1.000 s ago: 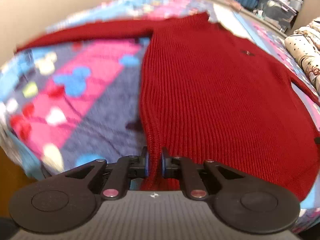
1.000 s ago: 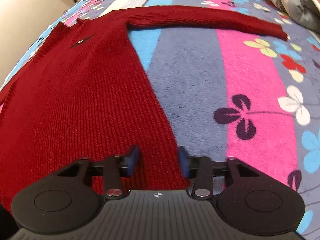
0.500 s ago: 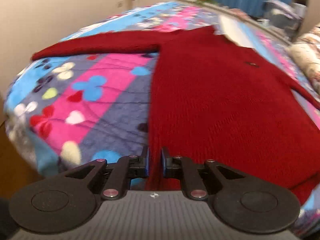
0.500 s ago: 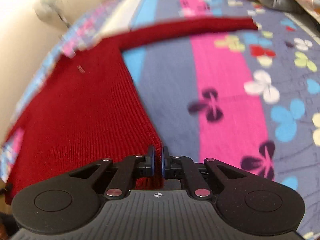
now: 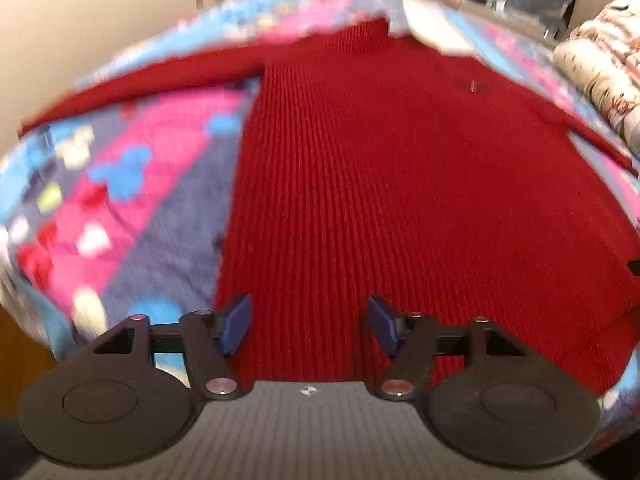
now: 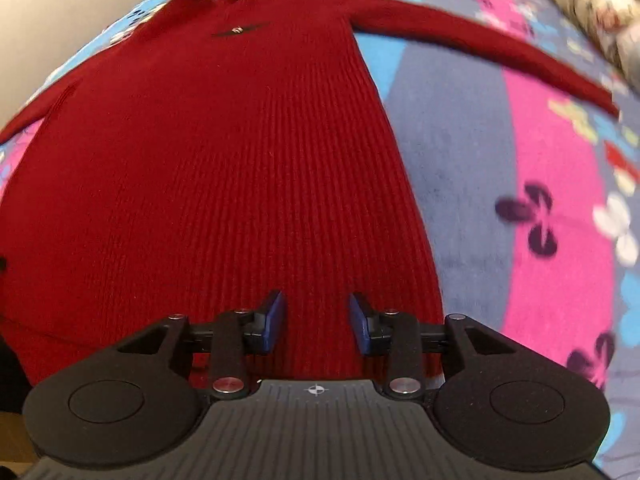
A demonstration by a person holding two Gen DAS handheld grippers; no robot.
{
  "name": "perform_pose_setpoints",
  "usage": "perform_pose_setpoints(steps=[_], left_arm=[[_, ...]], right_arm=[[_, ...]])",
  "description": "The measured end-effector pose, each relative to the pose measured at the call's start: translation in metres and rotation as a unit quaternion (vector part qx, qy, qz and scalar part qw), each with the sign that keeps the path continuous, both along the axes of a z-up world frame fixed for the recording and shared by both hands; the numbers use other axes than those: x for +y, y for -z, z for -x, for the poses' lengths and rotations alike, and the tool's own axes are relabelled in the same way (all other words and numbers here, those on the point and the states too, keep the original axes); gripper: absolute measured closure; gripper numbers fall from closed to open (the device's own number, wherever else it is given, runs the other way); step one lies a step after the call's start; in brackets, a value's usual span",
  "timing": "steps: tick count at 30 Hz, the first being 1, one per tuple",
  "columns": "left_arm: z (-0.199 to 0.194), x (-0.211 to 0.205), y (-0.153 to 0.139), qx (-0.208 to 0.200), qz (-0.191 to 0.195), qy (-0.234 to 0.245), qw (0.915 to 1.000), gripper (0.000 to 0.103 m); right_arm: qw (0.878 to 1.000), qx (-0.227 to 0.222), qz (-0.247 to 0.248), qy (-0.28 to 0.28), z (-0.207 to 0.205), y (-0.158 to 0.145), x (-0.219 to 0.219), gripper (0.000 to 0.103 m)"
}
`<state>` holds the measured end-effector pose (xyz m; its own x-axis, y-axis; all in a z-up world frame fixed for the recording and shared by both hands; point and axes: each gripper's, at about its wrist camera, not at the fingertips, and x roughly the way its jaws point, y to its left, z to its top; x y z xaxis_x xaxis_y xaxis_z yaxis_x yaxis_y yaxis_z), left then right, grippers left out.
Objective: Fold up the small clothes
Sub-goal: 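Open both tools and move the left tool toward the sleeve beside it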
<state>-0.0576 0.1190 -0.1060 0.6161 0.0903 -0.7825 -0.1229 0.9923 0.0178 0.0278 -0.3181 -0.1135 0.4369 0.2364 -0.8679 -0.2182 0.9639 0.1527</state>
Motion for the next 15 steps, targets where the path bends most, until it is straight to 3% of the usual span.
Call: perform_pose_setpoints(steps=[2, 7, 15], left_arm=[[0.001, 0.0, -0.007, -0.03, -0.01, -0.01, 0.9995, 0.018], [0.001, 0.001, -0.021, -0.078, -0.014, -0.024, 0.9966, 0.017], [-0.011, 0.0, -0.06, -0.165, -0.067, -0.037, 0.9833, 0.016]], right_arm=[[0.999, -0.034, -0.022, -0.005, 0.001, -0.015, 0.002, 0.064], [0.995, -0.09, -0.033, 0.007, -0.005, -0.033, 0.003, 0.063], [0.978, -0.199, -0.038, 0.045, -0.01, -0.058, -0.004, 0.059]])
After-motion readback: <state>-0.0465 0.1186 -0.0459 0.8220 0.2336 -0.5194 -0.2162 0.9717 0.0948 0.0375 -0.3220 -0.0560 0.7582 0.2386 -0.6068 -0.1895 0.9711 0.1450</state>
